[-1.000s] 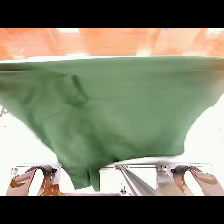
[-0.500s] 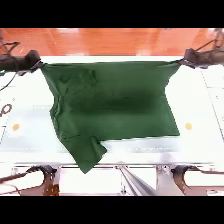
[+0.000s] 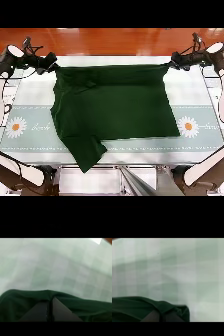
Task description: Fold the shirts.
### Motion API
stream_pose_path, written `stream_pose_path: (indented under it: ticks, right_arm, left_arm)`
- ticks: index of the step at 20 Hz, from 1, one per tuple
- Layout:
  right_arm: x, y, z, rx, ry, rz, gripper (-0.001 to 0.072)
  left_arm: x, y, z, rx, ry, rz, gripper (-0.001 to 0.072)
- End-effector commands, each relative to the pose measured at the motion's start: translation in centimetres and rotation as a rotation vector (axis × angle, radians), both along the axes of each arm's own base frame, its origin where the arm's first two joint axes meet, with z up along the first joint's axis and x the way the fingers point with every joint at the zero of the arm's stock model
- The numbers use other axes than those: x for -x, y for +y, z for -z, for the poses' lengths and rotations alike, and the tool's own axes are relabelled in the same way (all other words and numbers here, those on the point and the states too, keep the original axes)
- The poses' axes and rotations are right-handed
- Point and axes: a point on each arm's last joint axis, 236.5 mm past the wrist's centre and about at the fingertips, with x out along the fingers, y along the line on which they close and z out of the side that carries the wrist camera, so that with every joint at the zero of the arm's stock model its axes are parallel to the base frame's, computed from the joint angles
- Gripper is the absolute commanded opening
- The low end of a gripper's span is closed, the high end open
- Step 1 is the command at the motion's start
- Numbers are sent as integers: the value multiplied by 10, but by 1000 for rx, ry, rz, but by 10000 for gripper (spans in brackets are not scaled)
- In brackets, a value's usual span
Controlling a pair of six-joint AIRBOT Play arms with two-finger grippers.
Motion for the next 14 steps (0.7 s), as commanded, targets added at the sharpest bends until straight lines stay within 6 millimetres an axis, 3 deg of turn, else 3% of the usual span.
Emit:
stream_pose_path:
  ticks: [1,3,5,10,14]
  right_arm:
    - [32,8,5,-2,101,-125,25]
    - [53,-2,0,44,154,-166,25]
    - [54,-8,-5,36,157,-143,25]
    - [77,-9,16,43,264,-154,25]
    - [99,-3,40,18,353,-171,25]
  left_arm:
    - [42,-16,-8,-14,92,216,24]
    - [63,-6,-24,-46,110,250,24]
    - [84,2,-28,-40,137,248,24]
    - [143,-5,23,17,305,286,24]
    - [174,-12,58,48,396,294,24]
